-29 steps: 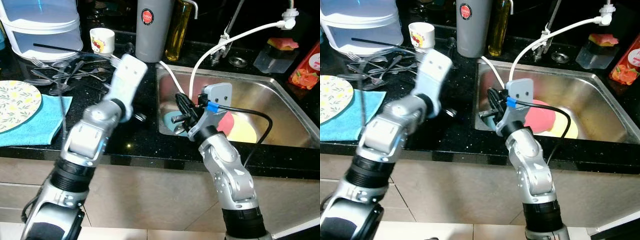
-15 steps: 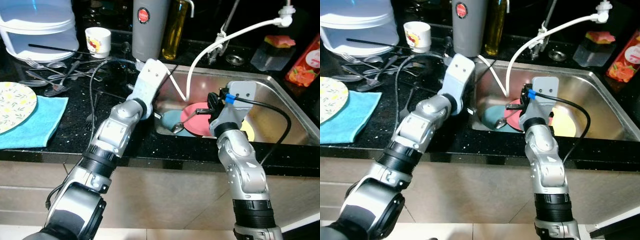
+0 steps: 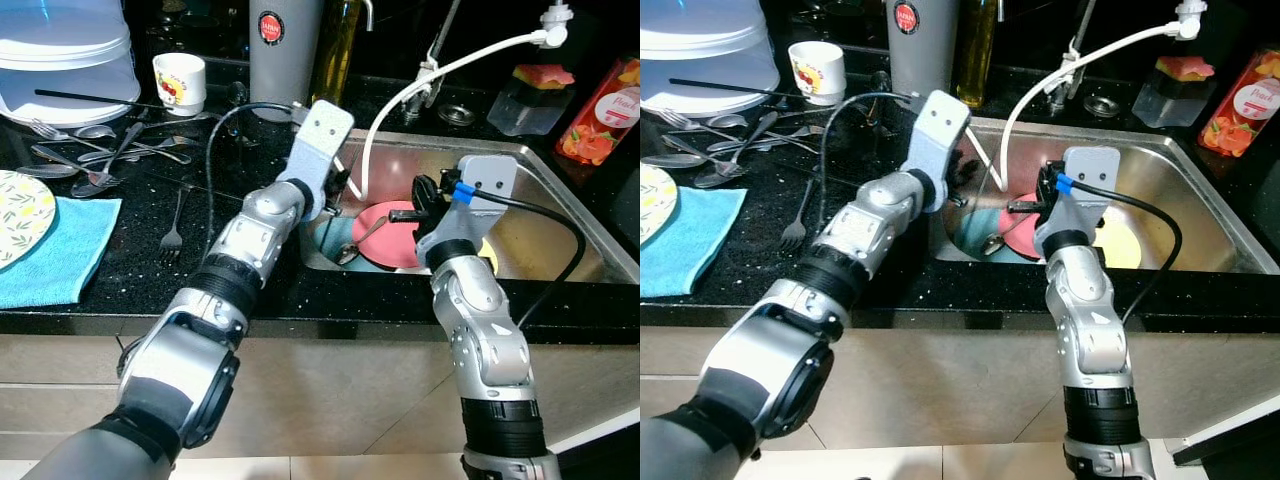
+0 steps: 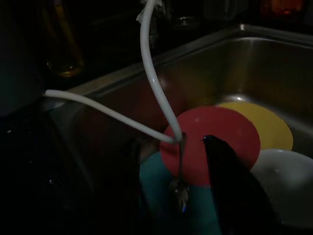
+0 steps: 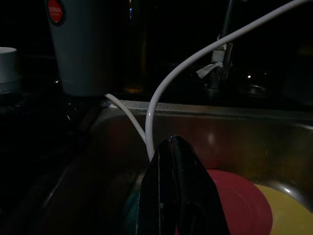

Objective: Kitchen organization

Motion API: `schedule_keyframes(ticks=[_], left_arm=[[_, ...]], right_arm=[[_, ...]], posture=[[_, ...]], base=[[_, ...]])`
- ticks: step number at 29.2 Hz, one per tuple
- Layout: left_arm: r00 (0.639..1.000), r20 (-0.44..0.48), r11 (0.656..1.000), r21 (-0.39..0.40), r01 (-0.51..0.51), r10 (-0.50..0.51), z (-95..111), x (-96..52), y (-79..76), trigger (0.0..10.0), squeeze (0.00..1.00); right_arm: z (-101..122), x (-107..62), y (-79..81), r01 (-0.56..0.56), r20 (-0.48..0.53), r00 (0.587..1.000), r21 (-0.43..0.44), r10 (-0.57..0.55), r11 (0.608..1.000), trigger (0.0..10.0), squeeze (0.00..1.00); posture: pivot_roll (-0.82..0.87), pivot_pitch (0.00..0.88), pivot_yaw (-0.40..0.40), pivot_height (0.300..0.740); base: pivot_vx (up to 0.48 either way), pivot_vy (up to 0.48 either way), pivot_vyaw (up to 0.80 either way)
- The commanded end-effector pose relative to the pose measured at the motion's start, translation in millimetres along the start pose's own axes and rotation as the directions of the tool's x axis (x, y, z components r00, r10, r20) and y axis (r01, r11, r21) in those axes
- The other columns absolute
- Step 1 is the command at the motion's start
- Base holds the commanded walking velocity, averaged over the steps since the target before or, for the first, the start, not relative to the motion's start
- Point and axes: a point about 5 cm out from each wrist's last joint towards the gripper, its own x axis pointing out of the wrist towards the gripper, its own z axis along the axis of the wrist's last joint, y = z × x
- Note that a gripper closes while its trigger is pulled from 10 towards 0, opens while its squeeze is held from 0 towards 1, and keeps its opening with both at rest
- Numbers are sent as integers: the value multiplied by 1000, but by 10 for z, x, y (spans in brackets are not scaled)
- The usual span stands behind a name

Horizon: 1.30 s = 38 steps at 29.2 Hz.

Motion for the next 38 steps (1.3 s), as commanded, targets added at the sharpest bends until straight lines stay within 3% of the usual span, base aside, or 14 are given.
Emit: schedule_keyframes(ticks=[1,2,3,9,11,13,14,19,21,22,23,28,30,38], left_arm=[[1000,21,1000,11,6,-6,43,19,-9,10000,757],[1000,21,1000,11,6,-6,43,19,-9,10000,757],[999,49,999,46,-20,17,91,5,47,10000,0],[977,53,963,166,-211,205,174,-34,262,10000,0],[949,22,933,173,-314,316,181,-96,393,10000,0],[934,8,913,209,-351,358,182,-225,480,10000,0],[934,8,913,209,-351,358,182,-225,480,10000,0],[929,-36,883,327,-337,368,97,-646,623,10000,0],[925,-43,871,355,-339,378,79,-708,655,10000,0],[927,-48,858,399,-324,373,72,-768,680,10000,0],[937,-41,822,496,-281,346,108,-846,709,10000,0],[945,-62,762,610,-218,320,190,-913,783,10000,0],[949,-113,732,665,-147,294,203,-944,836,10000,0],[935,-216,740,669,-67,280,191,-1086,949,10000,0]], right_arm=[[61,-1,-13,7,31,999,6,-7,1000,10000,0],[61,-1,-13,7,31,999,6,-7,1000,10000,0],[63,4,-10,8,34,999,9,-8,1000,10000,0],[72,15,14,5,43,999,20,-6,1000,10000,0],[79,15,42,-7,47,999,30,6,1000,10000,0],[76,9,67,-20,47,999,37,19,999,10000,0],[76,9,67,-20,47,999,37,19,999,10000,0],[45,-4,85,-28,36,999,48,26,998,10000,0],[41,-2,89,-29,35,999,50,28,998,10000,0],[36,1,93,-32,33,999,51,30,998,10000,0],[29,8,95,-37,32,999,54,36,998,10000,0],[10,32,117,-46,30,999,59,45,997,10000,0],[12,48,139,-53,33,998,64,51,997,10000,0],[-13,45,153,-54,31,998,71,52,996,10000,0]], posture=[[154,69,-94,740],[154,69,-94,740],[163,69,-91,740],[179,69,-88,740],[200,77,-84,740],[210,84,-89,740],[210,84,-89,740],[245,94,-106,740],[248,94,-106,740],[251,94,-107,740],[275,93,-114,740],[284,85,-113,740],[289,77,-111,740],[295,62,-106,740]], base=[[0,0,0],[0,0,0],[0,0,0],[0,0,0],[0,0,0],[0,0,0],[0,0,0],[0,0,0],[0,0,0],[0,0,0],[0,0,0],[0,0,0],[0,0,0],[0,0,0]])
